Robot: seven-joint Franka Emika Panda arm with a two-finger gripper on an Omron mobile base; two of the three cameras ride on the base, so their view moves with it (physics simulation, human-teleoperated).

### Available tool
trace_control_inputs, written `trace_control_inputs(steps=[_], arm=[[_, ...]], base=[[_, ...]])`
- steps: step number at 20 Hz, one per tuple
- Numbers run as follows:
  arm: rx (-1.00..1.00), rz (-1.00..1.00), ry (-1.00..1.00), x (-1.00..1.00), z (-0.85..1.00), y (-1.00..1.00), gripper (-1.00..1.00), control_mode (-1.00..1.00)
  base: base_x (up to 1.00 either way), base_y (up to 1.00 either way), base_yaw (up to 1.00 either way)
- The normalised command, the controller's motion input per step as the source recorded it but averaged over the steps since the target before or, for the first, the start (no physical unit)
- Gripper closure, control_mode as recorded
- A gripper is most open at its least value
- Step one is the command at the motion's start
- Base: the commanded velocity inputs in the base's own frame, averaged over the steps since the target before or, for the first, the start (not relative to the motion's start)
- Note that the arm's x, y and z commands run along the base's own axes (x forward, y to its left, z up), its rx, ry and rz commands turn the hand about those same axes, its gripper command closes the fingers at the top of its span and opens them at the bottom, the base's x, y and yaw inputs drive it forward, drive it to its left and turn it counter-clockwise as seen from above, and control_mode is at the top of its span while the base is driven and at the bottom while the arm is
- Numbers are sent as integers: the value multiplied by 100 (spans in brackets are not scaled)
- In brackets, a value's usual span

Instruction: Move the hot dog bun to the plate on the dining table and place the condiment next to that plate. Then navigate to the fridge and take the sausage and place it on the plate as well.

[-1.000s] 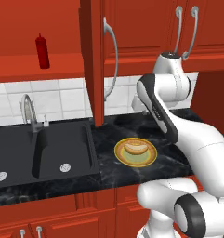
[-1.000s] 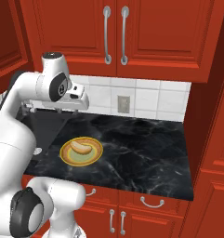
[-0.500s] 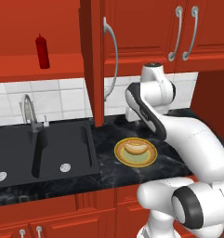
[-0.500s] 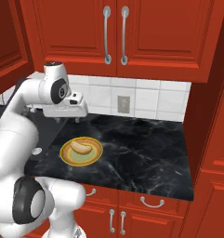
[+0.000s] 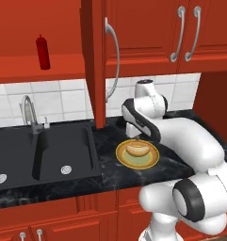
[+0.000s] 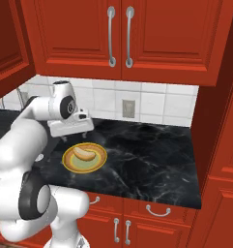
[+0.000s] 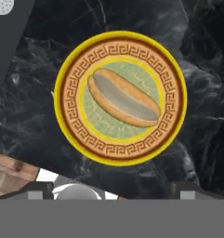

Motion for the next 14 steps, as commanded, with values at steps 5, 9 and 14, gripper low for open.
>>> trace_control_inputs(steps=[5,9,14], arm=[[6,39,0,20,-49,-9,-100,-100],[6,23,2,36,-61,0,-100,-100],[0,12,3,49,-62,0,-100,-100]], base=[[0,0,0],[0,0,0],[0,0,0]])
